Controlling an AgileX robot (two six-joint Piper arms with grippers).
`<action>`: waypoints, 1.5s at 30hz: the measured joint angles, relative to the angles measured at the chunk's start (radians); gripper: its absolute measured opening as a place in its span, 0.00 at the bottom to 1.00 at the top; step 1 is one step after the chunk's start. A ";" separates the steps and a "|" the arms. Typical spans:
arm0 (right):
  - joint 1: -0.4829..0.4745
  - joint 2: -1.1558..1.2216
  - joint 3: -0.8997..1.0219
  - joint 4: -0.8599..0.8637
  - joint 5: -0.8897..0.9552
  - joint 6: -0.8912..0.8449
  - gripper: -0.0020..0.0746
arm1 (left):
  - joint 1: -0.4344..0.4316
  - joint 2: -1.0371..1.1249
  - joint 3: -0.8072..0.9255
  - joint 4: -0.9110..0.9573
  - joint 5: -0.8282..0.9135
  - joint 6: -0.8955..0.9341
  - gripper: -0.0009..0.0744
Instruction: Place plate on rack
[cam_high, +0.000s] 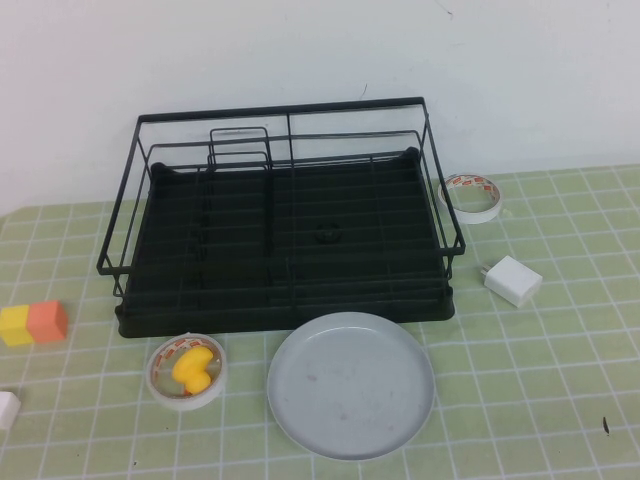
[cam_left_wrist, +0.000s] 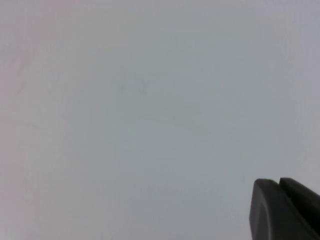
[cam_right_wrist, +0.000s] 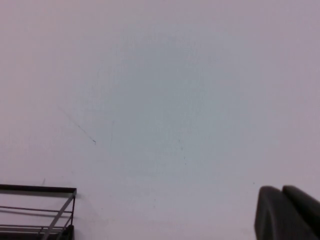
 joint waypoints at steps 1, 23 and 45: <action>0.000 0.000 -0.007 0.000 0.011 -0.002 0.02 | 0.000 0.000 0.000 -0.025 0.014 0.007 0.01; 0.000 0.918 -0.627 0.406 0.875 -0.386 0.02 | 0.000 0.803 -0.460 -0.530 0.833 0.538 0.01; 0.416 1.785 -0.963 0.972 0.723 -0.872 0.03 | 0.000 0.994 -0.467 -0.628 1.091 0.459 0.01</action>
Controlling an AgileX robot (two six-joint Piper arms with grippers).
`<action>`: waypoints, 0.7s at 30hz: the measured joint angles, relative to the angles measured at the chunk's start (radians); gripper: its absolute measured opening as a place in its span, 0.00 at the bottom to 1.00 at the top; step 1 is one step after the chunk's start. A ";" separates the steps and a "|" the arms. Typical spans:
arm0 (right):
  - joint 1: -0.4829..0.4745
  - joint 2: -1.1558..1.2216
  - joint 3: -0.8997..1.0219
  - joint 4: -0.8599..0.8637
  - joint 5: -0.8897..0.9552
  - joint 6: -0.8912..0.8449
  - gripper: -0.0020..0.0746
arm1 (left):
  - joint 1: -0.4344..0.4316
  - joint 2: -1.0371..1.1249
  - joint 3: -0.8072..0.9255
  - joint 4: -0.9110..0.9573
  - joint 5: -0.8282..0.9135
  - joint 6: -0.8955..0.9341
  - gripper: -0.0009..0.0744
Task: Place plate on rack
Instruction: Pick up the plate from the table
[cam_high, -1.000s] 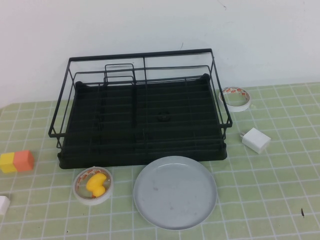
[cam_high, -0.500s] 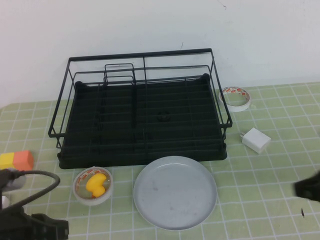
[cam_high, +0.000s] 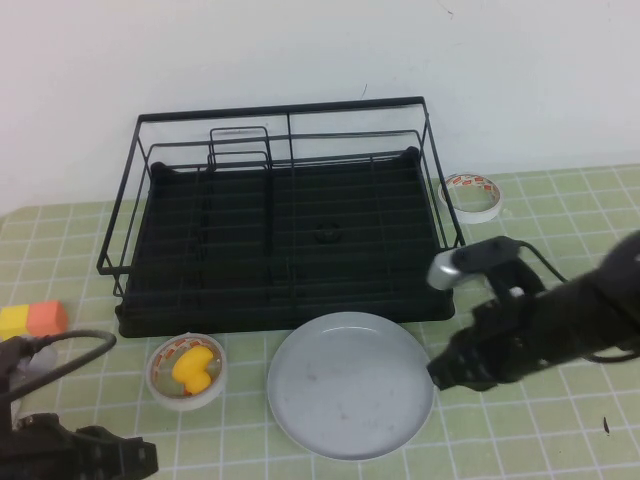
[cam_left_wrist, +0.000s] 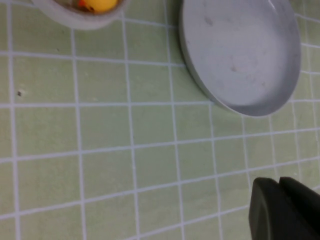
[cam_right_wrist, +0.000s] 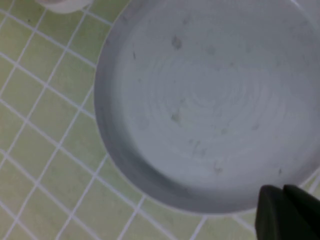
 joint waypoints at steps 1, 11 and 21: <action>0.002 0.018 -0.015 -0.008 -0.002 0.000 0.04 | 0.000 0.000 0.000 -0.010 0.011 -0.002 0.01; 0.007 0.175 -0.150 -0.029 -0.040 0.075 0.52 | 0.000 0.000 0.000 -0.041 0.045 -0.009 0.01; 0.007 0.314 -0.177 -0.029 -0.082 0.165 0.57 | 0.000 0.000 0.000 -0.116 0.054 -0.014 0.01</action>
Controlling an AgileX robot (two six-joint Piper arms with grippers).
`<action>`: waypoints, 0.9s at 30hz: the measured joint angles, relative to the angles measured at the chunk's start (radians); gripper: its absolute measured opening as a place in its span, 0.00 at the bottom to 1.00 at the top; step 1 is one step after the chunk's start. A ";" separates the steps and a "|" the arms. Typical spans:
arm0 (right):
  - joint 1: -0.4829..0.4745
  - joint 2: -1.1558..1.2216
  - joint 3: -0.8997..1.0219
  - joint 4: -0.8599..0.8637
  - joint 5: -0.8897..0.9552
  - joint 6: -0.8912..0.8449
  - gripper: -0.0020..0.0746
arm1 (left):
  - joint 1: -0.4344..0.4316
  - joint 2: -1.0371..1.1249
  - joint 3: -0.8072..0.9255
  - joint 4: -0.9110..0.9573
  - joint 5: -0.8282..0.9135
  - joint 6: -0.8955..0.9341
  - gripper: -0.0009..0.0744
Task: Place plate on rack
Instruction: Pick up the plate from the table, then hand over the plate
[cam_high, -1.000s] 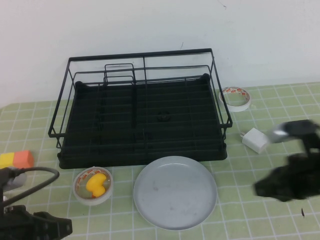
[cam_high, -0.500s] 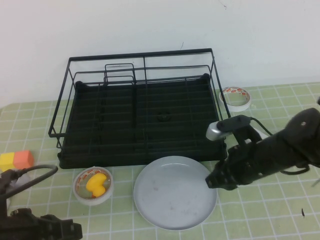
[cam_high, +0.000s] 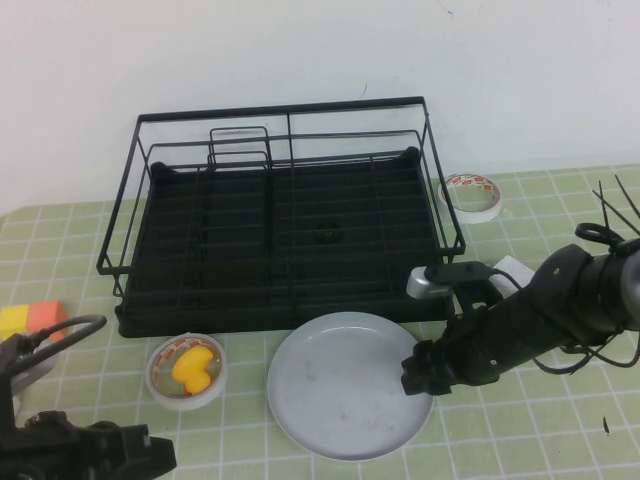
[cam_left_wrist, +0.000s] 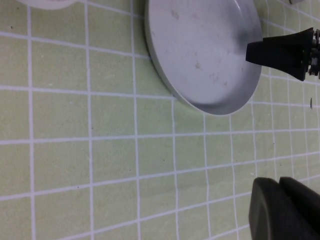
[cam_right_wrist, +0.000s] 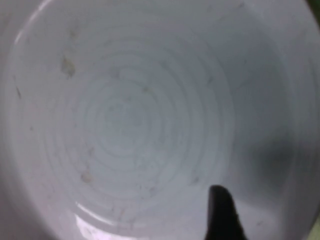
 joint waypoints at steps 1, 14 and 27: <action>0.000 0.002 -0.003 0.000 0.000 0.000 0.55 | 0.000 0.000 0.000 -0.003 0.000 0.000 0.01; 0.000 0.006 -0.019 -0.025 0.094 0.006 0.04 | 0.000 0.000 0.000 -0.027 -0.009 0.002 0.01; 0.059 -0.327 -0.026 -0.087 0.299 0.006 0.04 | 0.000 0.001 0.000 -0.345 0.111 0.315 0.45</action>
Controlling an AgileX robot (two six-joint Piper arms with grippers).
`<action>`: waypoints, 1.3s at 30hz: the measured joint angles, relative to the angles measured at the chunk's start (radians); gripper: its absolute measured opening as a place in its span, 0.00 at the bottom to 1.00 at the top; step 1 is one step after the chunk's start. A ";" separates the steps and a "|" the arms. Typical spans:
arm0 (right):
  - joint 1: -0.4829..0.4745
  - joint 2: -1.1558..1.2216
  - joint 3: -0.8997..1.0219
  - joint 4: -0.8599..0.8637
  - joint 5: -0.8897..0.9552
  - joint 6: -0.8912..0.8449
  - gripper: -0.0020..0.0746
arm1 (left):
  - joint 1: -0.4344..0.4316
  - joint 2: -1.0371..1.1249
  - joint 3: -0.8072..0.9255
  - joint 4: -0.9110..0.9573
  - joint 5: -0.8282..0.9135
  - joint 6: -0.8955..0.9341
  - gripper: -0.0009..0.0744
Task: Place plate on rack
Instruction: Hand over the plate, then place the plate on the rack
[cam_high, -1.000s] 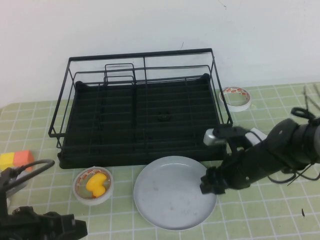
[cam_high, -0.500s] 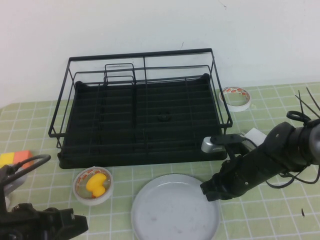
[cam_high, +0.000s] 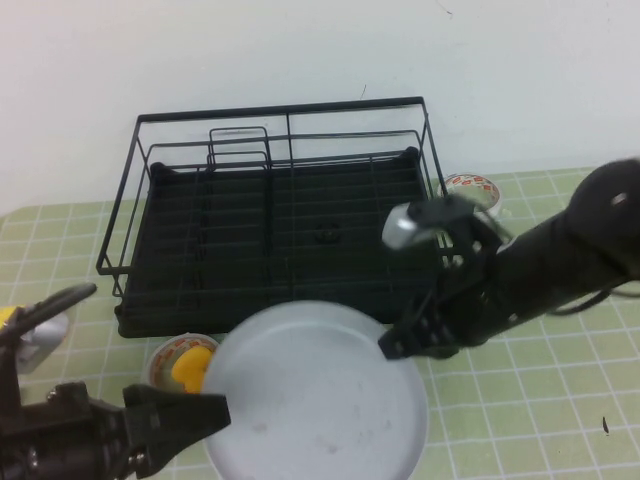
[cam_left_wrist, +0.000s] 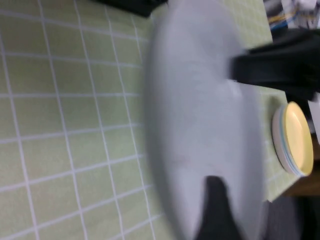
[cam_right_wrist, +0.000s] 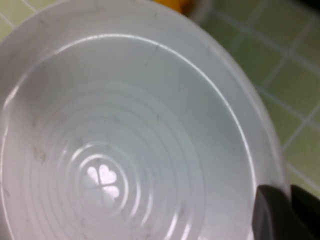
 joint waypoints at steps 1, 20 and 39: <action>0.002 -0.026 0.000 -0.002 0.002 0.000 0.04 | 0.000 0.000 0.000 -0.007 -0.008 0.002 0.52; -0.001 -0.141 0.000 0.242 0.129 -0.455 0.05 | 0.000 0.000 0.000 -0.016 -0.017 0.157 0.13; -0.050 -0.182 -0.253 0.190 0.452 -0.379 0.59 | 0.000 0.002 -0.017 -0.203 -0.184 1.146 0.13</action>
